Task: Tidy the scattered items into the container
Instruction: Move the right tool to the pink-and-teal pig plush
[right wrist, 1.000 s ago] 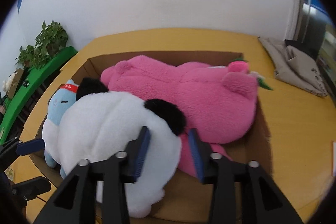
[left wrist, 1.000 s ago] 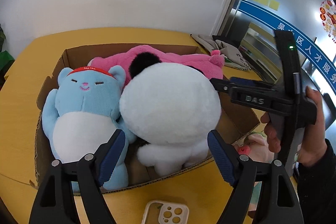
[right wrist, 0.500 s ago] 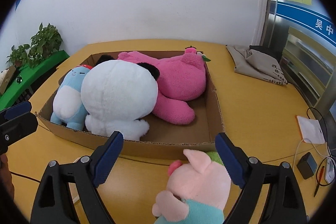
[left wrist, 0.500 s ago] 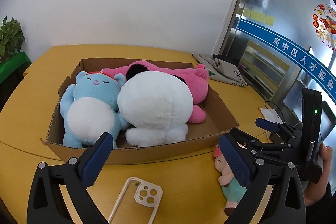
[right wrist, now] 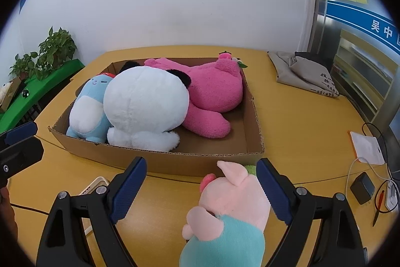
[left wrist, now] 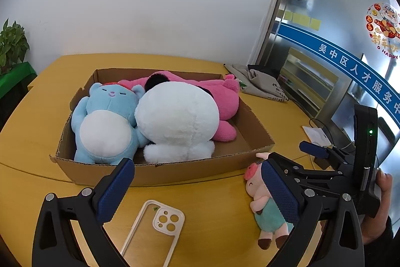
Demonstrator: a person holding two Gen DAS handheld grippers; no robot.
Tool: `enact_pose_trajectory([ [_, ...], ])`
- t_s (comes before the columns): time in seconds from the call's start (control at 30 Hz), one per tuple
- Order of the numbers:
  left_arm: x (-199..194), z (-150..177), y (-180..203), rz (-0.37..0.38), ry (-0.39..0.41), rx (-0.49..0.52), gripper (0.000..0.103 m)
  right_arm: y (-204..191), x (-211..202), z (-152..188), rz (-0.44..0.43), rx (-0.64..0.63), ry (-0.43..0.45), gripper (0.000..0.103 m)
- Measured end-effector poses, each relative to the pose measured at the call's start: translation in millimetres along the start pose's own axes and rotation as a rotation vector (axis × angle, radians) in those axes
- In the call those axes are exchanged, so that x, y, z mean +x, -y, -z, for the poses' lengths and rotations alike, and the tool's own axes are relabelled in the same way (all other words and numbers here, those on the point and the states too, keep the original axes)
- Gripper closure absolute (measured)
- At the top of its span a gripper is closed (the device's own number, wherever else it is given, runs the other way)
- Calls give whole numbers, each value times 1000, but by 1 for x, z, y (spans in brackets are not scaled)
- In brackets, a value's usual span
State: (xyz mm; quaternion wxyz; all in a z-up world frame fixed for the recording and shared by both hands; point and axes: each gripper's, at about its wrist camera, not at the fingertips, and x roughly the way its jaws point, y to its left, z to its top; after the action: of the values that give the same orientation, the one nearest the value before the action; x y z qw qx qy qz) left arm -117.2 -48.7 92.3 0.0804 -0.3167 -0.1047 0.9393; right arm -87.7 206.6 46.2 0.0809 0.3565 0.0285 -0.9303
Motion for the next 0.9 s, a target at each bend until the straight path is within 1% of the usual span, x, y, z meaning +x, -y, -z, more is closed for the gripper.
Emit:
enact_pose_trajectory([
  [0.3,4,2,9,9,0,16,0,2,-6,7,6,3,0,14],
  [0.6,6,4,9,24,-15,-2,0,10,-7,9,11,25,-7,14],
  [0.9,5,5,13,18,-13,11,0,13,-10,10,2,31,-1,14],
])
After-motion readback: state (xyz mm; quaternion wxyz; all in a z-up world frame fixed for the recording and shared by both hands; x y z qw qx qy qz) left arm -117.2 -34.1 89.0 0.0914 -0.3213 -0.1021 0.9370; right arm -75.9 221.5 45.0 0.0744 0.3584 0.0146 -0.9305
